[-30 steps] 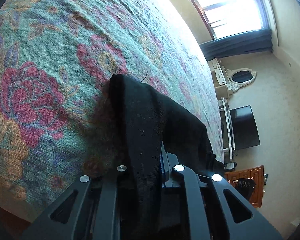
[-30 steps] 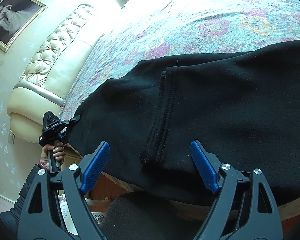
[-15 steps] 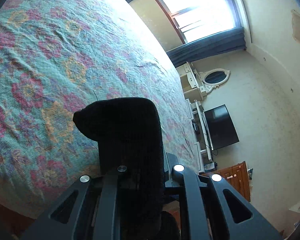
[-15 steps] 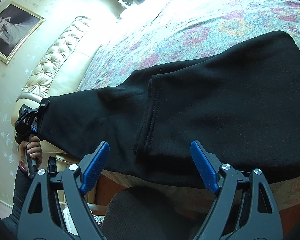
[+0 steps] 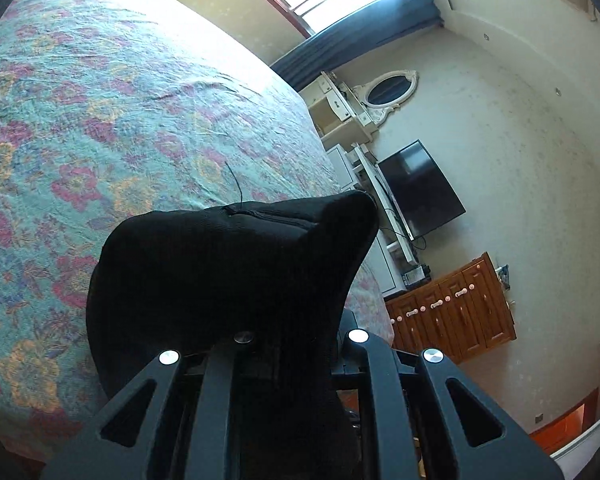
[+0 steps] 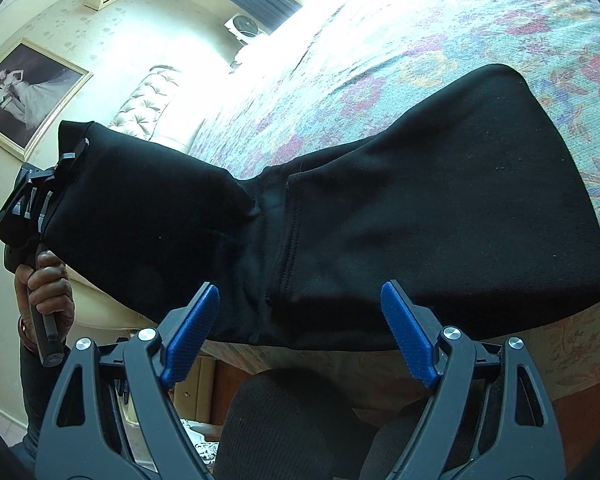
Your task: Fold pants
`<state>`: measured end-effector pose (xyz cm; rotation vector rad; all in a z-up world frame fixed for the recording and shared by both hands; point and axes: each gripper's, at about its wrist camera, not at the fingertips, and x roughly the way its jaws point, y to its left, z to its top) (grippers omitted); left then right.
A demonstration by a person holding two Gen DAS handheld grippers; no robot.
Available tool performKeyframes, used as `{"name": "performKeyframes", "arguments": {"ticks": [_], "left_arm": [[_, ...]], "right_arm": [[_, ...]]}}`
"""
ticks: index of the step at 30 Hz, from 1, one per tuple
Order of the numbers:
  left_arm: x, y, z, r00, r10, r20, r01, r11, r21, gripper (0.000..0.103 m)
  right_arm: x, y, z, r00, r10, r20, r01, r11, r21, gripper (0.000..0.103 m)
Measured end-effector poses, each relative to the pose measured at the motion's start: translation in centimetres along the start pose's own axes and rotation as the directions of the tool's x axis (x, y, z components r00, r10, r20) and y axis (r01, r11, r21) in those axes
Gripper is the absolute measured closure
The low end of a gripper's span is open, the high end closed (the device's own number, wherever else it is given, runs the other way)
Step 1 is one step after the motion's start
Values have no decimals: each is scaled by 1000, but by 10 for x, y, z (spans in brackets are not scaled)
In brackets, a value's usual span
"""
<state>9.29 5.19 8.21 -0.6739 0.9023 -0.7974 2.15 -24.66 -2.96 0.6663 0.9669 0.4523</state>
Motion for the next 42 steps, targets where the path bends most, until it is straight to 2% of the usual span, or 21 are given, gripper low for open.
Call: {"name": "performKeyframes", "arguments": {"ticks": [2, 7, 12, 17, 20, 22, 23, 24, 28, 30, 31, 33, 37, 42], "left_arm": [[23, -8, -3, 1000, 6, -30, -6, 1000, 8, 89], [91, -26, -24, 988, 108, -113, -96, 990, 105, 88], [158, -26, -48, 962, 202, -184, -172, 971, 164, 88], [204, -17, -71, 929, 293, -225, -251, 948, 196, 85], [221, -13, -82, 918, 320, -235, -274, 939, 207, 76], [228, -11, -88, 925, 288, -248, -249, 952, 179, 57], [230, -9, -90, 930, 264, -256, -230, 961, 155, 51], [229, -9, -92, 933, 253, -256, -223, 965, 138, 43], [211, -18, -94, 944, 245, -222, -215, 965, 149, 41], [188, -24, -93, 952, 254, -173, -223, 958, 179, 38], [174, -25, -93, 952, 271, -139, -241, 950, 199, 28], [142, -21, -95, 952, 302, -58, -282, 933, 225, 27], [86, 12, -100, 925, 377, 50, -380, 905, 192, 27], [34, 84, -111, 901, 429, 64, -428, 903, -32, 26]], "right_arm": [[-7, -7, 0, 1000, 0, 19, 0, 1000, 20, 20], [-24, -26, 4, 998, -5, 67, 0, 997, 77, 20], [-37, -40, 7, 994, -18, 105, 7, 994, 110, 20], [-45, -56, 10, 991, -26, 130, 7, 990, 141, 20], [-50, -64, 11, 989, -28, 142, 6, 988, 154, 20], [-54, -72, 11, 989, -28, 147, 4, 987, 163, 20], [-56, -74, 12, 988, -31, 148, 6, 986, 166, 20], [-58, -78, 11, 988, -33, 150, 7, 986, 167, 20], [-69, -88, 11, 986, -35, 163, 6, 985, 173, 20], [-75, -90, 12, 984, -48, 173, 19, 986, 165, 20], [-77, -90, 13, 983, -53, 175, 25, 987, 159, 20], [-79, -92, 15, 983, -56, 176, 29, 988, 151, 20], [-70, -87, 27, 987, -51, 150, 33, 992, 118, 20], [-42, -81, 39, 993, -99, 62, 93, 991, 99, 20]]}}
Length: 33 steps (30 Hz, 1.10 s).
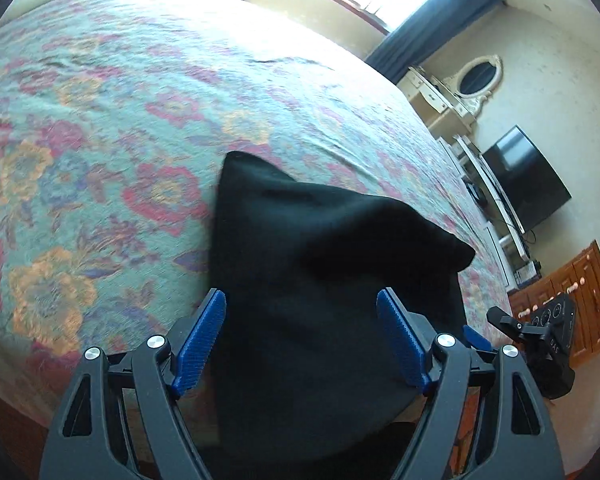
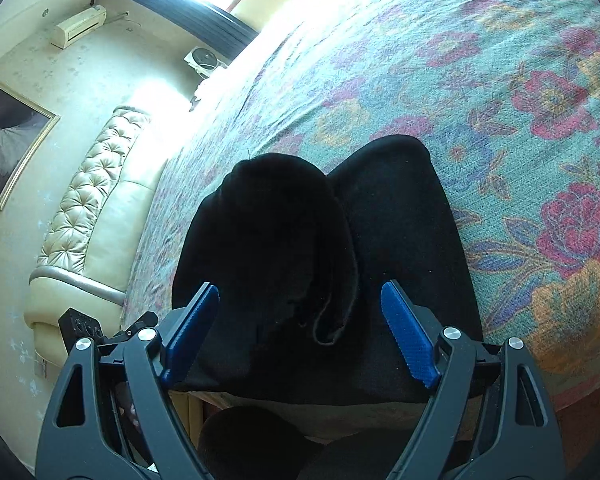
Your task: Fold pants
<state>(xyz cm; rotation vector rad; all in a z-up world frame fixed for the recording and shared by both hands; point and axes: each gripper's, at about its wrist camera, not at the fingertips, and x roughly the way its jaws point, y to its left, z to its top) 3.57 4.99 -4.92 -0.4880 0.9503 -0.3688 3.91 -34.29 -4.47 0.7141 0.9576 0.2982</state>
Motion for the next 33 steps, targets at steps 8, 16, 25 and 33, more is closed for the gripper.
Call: {"name": "performKeyframes", "arguments": {"ticks": [8, 16, 25, 33], "left_arm": [[2, 40, -10, 1000, -19, -3, 18, 994, -108, 26], [13, 19, -17, 998, -35, -48, 33, 999, -41, 26], [19, 7, -23, 995, -69, -66, 68, 998, -14, 23], [38, -4, -30, 994, -52, -99, 56, 998, 36, 23]], "right_arm": [[26, 21, -13, 995, -64, -72, 60, 996, -64, 61], [4, 39, -13, 1000, -3, -19, 1, 996, -85, 90], [-38, 6, -14, 995, -76, 60, 79, 995, -56, 90], [-20, -35, -23, 996, -71, 49, 70, 997, 20, 90]]}}
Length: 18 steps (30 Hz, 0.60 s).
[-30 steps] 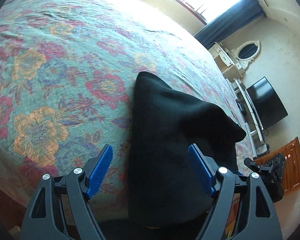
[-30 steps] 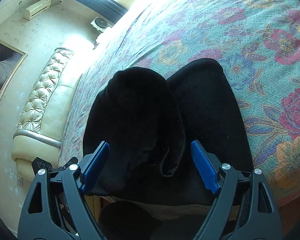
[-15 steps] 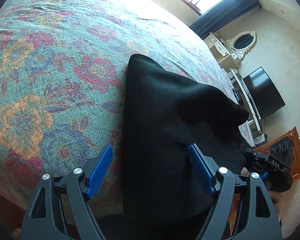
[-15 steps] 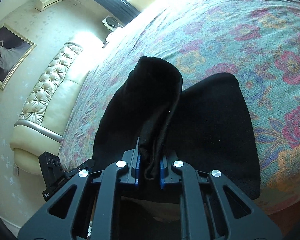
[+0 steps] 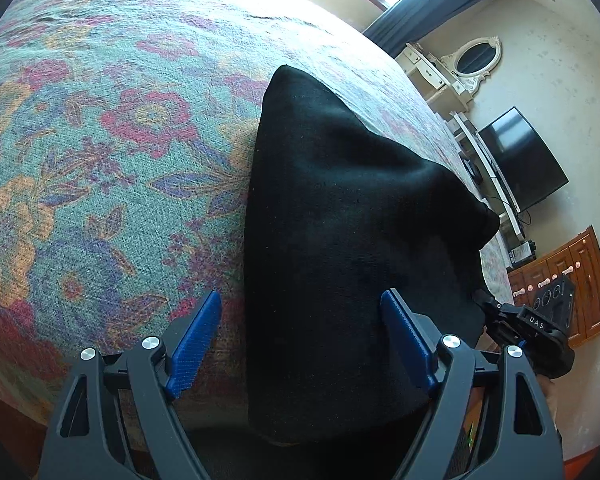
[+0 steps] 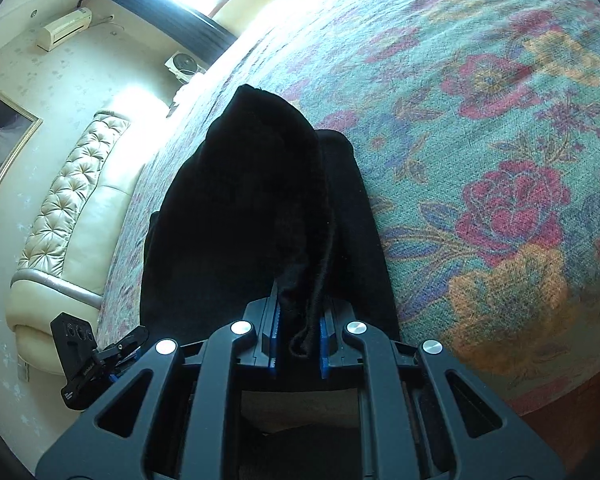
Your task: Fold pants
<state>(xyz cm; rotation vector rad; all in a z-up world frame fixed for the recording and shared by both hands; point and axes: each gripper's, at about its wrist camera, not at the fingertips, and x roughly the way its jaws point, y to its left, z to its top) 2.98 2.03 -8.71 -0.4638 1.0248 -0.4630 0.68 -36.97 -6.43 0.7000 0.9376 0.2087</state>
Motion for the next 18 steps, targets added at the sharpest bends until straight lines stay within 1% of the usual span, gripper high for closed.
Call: {"name": "performKeyframes", "arguments": {"ticks": [3, 7, 12, 18], "left_arm": [[2, 0, -1, 1000, -5, 0, 5, 1000, 5, 22], [3, 1, 1, 1000, -12, -4, 12, 1000, 9, 21], [5, -3, 4, 1000, -13, -5, 13, 1000, 12, 21], [5, 1, 2, 1000, -12, -6, 12, 1000, 17, 21]], "right_arm": [[-1, -5, -2, 1000, 22, 2, -22, 1000, 8, 90], [-4, -9, -4, 1000, 29, 10, -29, 999, 16, 89], [-12, -9, -4, 1000, -4, 14, 4, 1000, 0, 86], [-17, -15, -7, 1000, -9, 13, 8, 1000, 14, 85]]}}
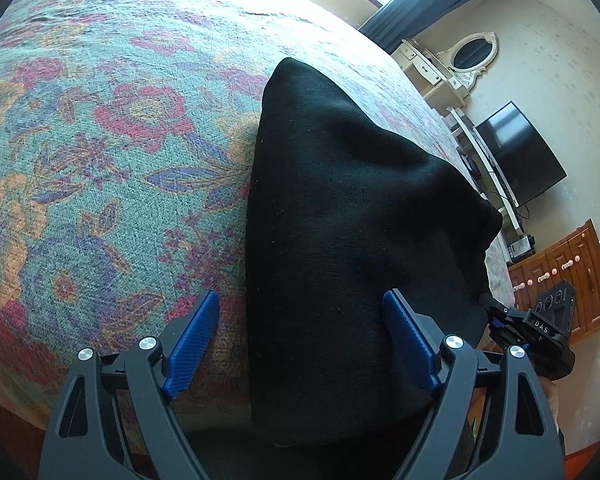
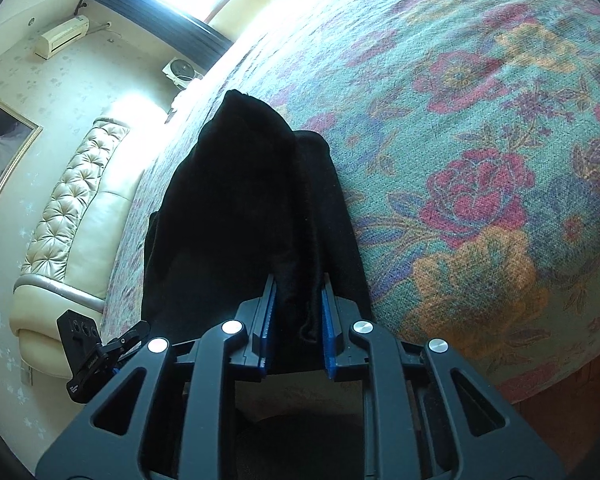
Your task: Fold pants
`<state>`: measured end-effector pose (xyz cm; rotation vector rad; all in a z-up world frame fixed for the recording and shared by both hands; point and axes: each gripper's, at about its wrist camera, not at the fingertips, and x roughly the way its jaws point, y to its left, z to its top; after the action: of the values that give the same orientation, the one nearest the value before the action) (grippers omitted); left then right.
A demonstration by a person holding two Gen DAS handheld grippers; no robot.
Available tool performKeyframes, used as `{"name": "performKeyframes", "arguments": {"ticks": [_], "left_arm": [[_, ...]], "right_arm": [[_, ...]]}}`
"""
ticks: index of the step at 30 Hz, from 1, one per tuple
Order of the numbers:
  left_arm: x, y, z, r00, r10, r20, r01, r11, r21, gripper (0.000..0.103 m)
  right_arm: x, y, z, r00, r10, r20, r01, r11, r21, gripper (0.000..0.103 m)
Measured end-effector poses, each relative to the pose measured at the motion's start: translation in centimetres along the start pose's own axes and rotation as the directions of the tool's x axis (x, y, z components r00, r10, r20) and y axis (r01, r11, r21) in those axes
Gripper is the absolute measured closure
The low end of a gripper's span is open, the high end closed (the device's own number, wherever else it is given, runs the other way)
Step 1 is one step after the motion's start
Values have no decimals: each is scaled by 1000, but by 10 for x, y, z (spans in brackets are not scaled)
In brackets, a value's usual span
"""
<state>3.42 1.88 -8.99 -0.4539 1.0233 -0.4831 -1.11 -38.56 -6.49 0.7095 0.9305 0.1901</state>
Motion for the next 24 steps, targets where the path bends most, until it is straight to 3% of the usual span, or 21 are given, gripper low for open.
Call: {"name": "performKeyframes", "arguments": {"ticks": [5, 7, 8, 9, 10, 13, 24], "left_arm": [[0, 0, -1, 1000, -1, -2, 1, 1000, -2, 20], [0, 0, 0, 1000, 2, -3, -2, 1000, -6, 20], [0, 0, 0, 1000, 6, -2, -6, 1000, -10, 20], [-1, 0, 0, 1000, 10, -1, -10, 1000, -13, 20], [-1, 1, -1, 1000, 15, 1, -15, 1000, -14, 20], [-2, 1, -1, 1000, 30, 3, -30, 1000, -9, 20], [-11, -5, 3, 992, 115, 41, -118, 990, 73, 18]], "right_arm": [[-14, -3, 1, 999, -34, 5, 34, 999, 8, 85], [-24, -9, 3, 998, -63, 19, 62, 997, 38, 67], [-31, -13, 4, 996, -85, 31, 83, 995, 57, 64], [-37, -17, 5, 994, -97, 42, 94, 993, 75, 55], [-42, -22, 7, 995, -90, 53, 84, 992, 94, 40], [-54, -31, 12, 994, -48, 96, 32, 986, 161, 26], [-15, -17, 34, 1000, 25, 12, -27, 988, 150, 16]]}}
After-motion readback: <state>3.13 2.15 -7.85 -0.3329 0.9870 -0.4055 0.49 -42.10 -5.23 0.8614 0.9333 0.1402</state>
